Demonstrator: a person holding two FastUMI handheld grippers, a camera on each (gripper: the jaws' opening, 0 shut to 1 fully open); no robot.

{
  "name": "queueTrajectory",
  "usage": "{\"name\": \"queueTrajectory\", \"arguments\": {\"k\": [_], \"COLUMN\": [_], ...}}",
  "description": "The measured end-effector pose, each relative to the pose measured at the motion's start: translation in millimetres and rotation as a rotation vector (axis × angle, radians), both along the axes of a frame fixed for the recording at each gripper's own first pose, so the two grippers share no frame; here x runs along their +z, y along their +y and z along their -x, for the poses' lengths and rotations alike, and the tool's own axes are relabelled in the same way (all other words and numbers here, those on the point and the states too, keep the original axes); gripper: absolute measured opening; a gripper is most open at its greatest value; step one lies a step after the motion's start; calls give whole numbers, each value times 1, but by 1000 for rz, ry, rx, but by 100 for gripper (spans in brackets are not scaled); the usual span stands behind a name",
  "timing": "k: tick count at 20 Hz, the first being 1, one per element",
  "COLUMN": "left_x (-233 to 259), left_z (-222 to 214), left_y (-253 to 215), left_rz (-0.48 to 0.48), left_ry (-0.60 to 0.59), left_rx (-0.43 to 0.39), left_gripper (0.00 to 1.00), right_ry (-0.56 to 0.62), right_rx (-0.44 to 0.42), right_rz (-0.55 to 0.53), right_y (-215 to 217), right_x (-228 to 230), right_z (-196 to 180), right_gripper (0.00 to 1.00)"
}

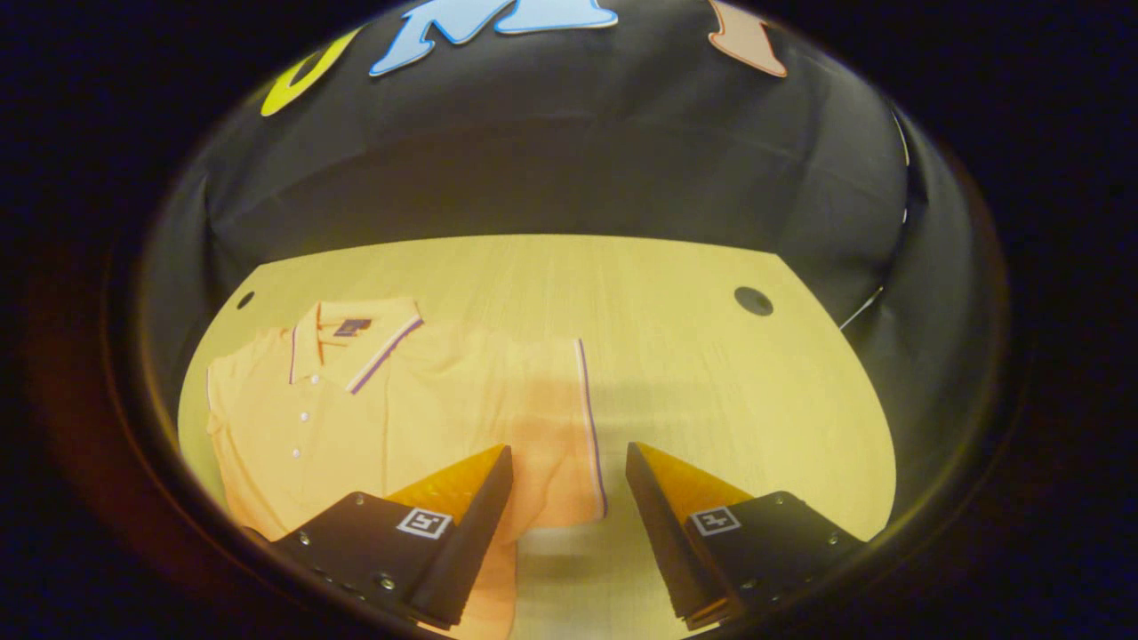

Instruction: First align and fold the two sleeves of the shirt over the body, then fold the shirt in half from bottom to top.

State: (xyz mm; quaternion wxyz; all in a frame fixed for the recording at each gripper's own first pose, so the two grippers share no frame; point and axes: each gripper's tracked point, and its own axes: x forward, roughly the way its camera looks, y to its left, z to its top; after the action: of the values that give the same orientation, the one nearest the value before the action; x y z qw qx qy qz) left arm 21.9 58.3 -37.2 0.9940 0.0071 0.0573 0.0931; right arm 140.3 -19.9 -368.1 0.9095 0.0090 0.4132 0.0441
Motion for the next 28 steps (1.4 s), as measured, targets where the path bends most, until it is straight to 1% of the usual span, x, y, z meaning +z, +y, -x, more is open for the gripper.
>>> {"name": "queueTrajectory", "arguments": {"k": [2, 3, 4, 5, 6, 7, 8, 9, 10, 11, 12, 13, 15, 16, 19, 22, 25, 28], "left_x": [-3, -4, -5, -5, -5, -7, -7, -7, -9, -10, -9, -9, -9, -10, -12, -12, -11, -14], "left_z": [-1, -1, -2, -4, -5, -7, -9, -9, -11, -13, -13, -13, -12, -11, -9, -5, -3, 2], "left_y": [3, 3, 3, 3, 3, 2, 0, -3, -4, -5, -6, -7, -6, -4, 1, 9, 15, 20], "left_rz": [6, 8, 10, 11, 13, 16, 19, 20, 21, 23, 24, 25, 28, 30, 30, 23, 23, 27], "left_ry": [9, 12, 14, 16, 17, 18, 18, 19, 19, 19, 20, 21, 23, 23, 28, 26, 26, 25], "left_rx": [9, 13, 15, 17, 17, 15, 10, 5, 1, -3, -6, -9, -9, -7, 1, 13, 24, 32], "left_gripper": [94, 93, 94, 94, 94, 94, 94, 94, 94, 94, 94, 94, 94, 94, 94, 94, 94, 94], "right_ry": [36, 64, 19, 36, 11, 17, 12, 12, 13, 18, 20, 25, 27, 28, 36, -13, -100, -164], "right_rx": [-8, 2, -7, -7, 1, 11, 11, 13, 6, -2, -9, -20, -44, -48, -73, -50, 21, 128], "right_rz": [1, -5, -27, -31, -30, -34, -39, -46, -49, -52, -58, -67, -69, -64, -54, 11, 65, 96], "right_y": [-1, 0, 2, 2, 0, 3, 5, 7, 7, 6, 6, 9, 11, 10, 11, 14, 33, 70], "right_x": [-13, -20, -17, -19, -12, -19, -17, -18, -18, -18, -17, -20, -18, -14, -14, 1, 29, 52], "right_z": [3, 9, 2, 5, 5, 4, 3, 2, 2, 2, 1, 0, -2, 0, -2, -6, -12, -14], "right_gripper": [82, 82, 82, 81, 78, 75, 68, 51, 45, 32, 29, 31, 7, 1, 1, 1, 1, 1]}}
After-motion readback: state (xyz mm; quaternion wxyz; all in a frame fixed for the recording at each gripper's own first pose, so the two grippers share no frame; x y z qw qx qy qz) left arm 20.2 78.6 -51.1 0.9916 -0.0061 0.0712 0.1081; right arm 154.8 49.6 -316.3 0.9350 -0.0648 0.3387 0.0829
